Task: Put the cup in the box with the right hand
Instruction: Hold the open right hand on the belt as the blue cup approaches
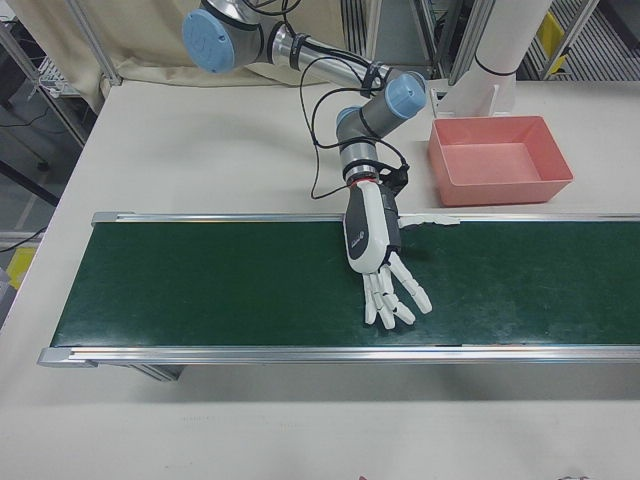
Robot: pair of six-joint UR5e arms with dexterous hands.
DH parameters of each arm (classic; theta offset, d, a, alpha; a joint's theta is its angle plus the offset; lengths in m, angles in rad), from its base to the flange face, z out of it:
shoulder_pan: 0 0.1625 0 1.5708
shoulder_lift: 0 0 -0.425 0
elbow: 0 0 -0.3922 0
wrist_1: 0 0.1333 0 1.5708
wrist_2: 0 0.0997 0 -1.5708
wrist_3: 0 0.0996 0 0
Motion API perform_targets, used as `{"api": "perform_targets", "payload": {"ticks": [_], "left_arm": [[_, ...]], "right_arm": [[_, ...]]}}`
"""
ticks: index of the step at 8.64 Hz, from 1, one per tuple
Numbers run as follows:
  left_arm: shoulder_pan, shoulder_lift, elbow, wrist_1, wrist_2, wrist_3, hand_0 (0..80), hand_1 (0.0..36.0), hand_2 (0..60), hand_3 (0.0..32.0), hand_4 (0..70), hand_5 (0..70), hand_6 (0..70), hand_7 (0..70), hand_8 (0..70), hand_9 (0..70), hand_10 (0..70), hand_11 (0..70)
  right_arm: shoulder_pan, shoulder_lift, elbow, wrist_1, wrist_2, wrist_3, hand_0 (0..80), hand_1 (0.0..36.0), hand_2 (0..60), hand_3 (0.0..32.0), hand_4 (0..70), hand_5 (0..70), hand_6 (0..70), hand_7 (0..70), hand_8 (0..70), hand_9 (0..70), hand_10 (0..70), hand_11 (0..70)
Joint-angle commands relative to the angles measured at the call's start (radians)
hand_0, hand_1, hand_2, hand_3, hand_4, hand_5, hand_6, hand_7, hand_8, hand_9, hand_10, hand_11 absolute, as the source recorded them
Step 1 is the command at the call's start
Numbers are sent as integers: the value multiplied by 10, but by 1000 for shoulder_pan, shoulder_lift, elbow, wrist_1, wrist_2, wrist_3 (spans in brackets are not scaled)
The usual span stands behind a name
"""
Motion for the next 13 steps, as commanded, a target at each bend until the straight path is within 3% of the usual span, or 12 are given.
{"api": "perform_targets", "payload": {"ticks": [1,6,7,8,9,13], "left_arm": [[0,0,1,1,0,1,0,0,0,0,0,0,0,0,0,0,0,0],[0,0,-1,1,0,0,0,0,0,0,0,0,0,0,0,0,0,0],[0,0,-1,1,0,0,0,0,0,0,0,0,0,0,0,0,0,0],[0,0,-1,1,0,0,0,0,0,0,0,0,0,0,0,0,0,0],[0,0,-1,1,0,0,0,0,0,0,0,0,0,0,0,0,0,0],[0,-1,1,0,0,0,0,0,0,0,0,0,0,0,0,0,0,0]], "right_arm": [[13,0,8,1,-1,4,312,67,122,0,68,12,62,280,37,102,0,0],[19,0,6,1,-3,-1,322,68,134,0,95,11,64,291,39,105,0,0],[17,0,9,1,-4,-2,372,85,138,0,76,16,64,284,40,105,0,0],[17,0,15,1,-7,-2,459,148,149,0,30,38,66,267,45,106,0,0],[16,0,28,-1,-9,-4,472,168,155,0,17,44,66,259,45,104,0,0],[14,8,31,-1,-9,-6,445,137,168,0,34,33,63,260,41,102,0,0]]}}
